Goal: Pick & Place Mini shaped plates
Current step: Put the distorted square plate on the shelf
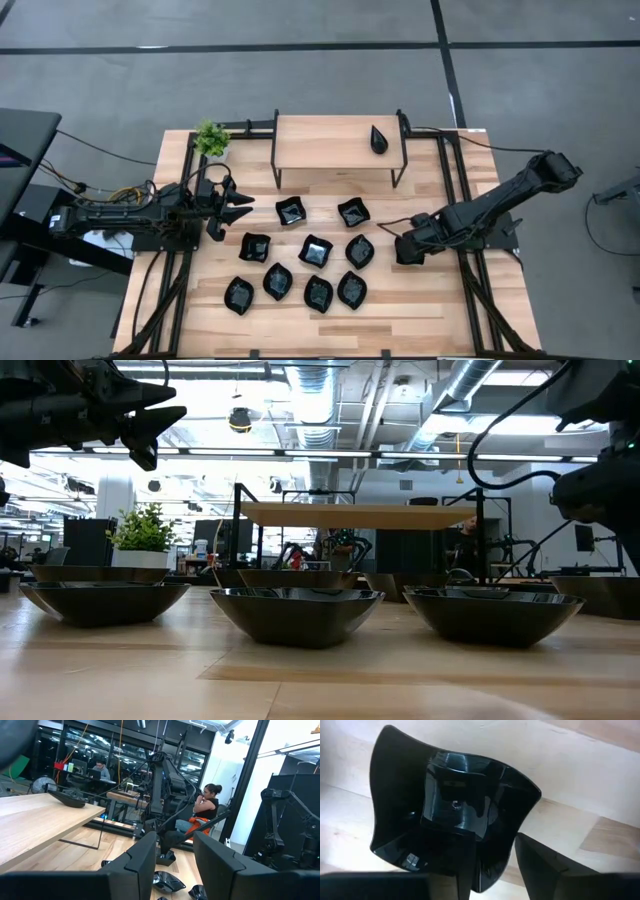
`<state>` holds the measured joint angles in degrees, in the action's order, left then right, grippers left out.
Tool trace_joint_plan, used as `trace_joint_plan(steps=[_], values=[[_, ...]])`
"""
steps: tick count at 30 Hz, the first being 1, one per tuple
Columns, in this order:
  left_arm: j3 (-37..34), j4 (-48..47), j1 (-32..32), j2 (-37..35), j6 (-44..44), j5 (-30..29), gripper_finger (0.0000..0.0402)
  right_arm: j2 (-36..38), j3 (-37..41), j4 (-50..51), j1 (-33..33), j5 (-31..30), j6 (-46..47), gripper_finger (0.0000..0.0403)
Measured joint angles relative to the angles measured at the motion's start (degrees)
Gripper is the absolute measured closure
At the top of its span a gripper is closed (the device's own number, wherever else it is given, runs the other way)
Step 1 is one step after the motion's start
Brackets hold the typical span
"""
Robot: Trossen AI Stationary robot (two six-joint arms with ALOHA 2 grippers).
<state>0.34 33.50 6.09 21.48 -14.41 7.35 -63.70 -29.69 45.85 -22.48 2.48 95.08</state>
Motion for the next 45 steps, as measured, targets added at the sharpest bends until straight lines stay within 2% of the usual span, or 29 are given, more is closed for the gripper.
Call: trace_joint_plan(steps=[7, 16, 24, 33, 45], values=[[0.01, 0.0, 0.02, 0.01, 0.0, 0.0, 0.027, 0.0, 0.04, 0.38, 0.0, -0.17, -0.07, 0.0316], [0.0, 0.0, 0.02, 0.01, 0.0, 0.0, 0.027, 0.02, -0.04, 0.15, 0.0, -1.35, -0.97, 0.0397], [0.02, 0.0, 0.02, 0.0, 0.0, 0.0, 0.027, 1.76, -0.63, 0.23, 0.0, -1.23, -1.15, 0.04], [0.01, 0.0, 0.02, 0.01, 0.2, 0.0, 0.027, 7.86, -9.96, 0.45, 1.66, -2.6, -7.74, 0.04], [0.0, 0.0, 0.0, 0.02, 0.22, 0.0, 0.027, 8.62, -25.83, 0.33, 12.39, -5.68, -28.15, 0.0402]])
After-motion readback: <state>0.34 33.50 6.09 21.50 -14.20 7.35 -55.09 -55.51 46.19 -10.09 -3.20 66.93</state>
